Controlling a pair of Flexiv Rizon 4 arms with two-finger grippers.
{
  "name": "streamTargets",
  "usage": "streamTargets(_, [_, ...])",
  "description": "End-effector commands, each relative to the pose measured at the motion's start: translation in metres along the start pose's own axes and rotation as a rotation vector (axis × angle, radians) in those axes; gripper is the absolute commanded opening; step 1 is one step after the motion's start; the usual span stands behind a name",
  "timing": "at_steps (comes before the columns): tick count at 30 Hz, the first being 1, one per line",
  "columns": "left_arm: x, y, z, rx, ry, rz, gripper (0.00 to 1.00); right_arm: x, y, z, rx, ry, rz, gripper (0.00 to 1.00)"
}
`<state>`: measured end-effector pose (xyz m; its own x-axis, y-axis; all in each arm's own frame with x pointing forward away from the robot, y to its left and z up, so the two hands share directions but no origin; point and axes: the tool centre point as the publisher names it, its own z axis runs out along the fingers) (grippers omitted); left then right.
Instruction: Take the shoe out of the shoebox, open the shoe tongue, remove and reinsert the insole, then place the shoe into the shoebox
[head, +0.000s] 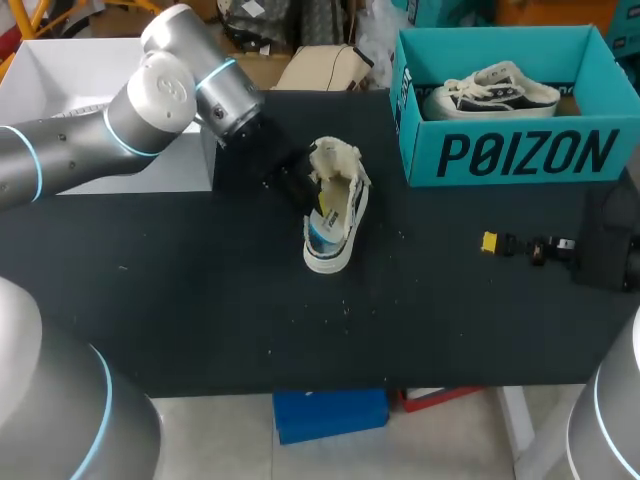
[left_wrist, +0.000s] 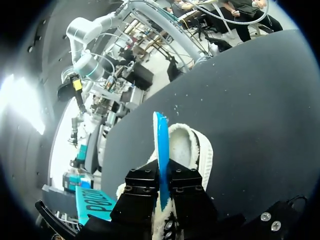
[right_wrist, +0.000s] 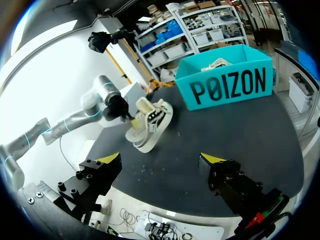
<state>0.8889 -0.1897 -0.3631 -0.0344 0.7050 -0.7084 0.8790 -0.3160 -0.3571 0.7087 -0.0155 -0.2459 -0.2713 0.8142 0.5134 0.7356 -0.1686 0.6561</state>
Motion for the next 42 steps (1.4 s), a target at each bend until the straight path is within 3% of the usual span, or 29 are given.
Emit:
streamTargets(1, [-0.004,-0.003,0.001,-0.001,0.01,-0.002,0.87,0.0,0.0,-0.001,-0.001,0.002,0.001,1.0])
streamTargets(2, [-0.004,-0.006,0.0,-0.002,0.01,-0.002,0.98,0.0,0.0,-0.001,-0.001,0.002,0.001,1.0])
streamTargets(3, [-0.004,-0.009,0.0,-0.003,0.009,-0.002,1.0,0.0,0.0,-0.001,-0.001,0.002,0.001,1.0])
streamTargets(11, [0.006,-0.036,0.002,0.003,-0.007,-0.02,0.98,0.0,0.0,-0.001,-0.001,0.002,0.001,1.0])
streamTargets(17, [0.01,-0.047,0.006,0.013,0.0,-0.032,0.73,0.0,0.0,-0.001,-0.001,0.002,0.001,1.0])
streamTargets(20, [0.01,-0.049,0.007,0.016,0.005,-0.035,0.4,0.0,0.0,-0.001,-0.001,0.002,0.001,1.0])
streamTargets(24, [0.011,-0.05,0.007,0.022,0.019,-0.043,0.38,0.0,0.0,-0.001,-0.001,0.002,0.001,1.0])
streamTargets(26, [0.013,-0.049,0.008,0.018,0.038,-0.053,0.24,0.0,0.0,-0.001,-0.001,0.002,0.001,1.0])
streamTargets(29, [0.016,-0.047,0.008,0.017,0.049,-0.062,0.23,0.0,0.0,-0.001,-0.001,0.002,0.001,1.0])
streamTargets(30, [0.017,-0.046,0.009,0.018,0.05,-0.063,0.19,0.0,0.0,-0.001,-0.001,0.002,0.001,1.0])
streamTargets(32, [0.018,-0.045,0.01,0.021,0.056,-0.068,0.0,0.0,0.0,-0.001,-0.001,0.002,0.001,1.0])
streamTargets(42, [0.014,-0.036,0.011,0.021,0.041,-0.051,0.0,0.0,0.0,-0.001,-0.001,0.002,0.001,1.0])
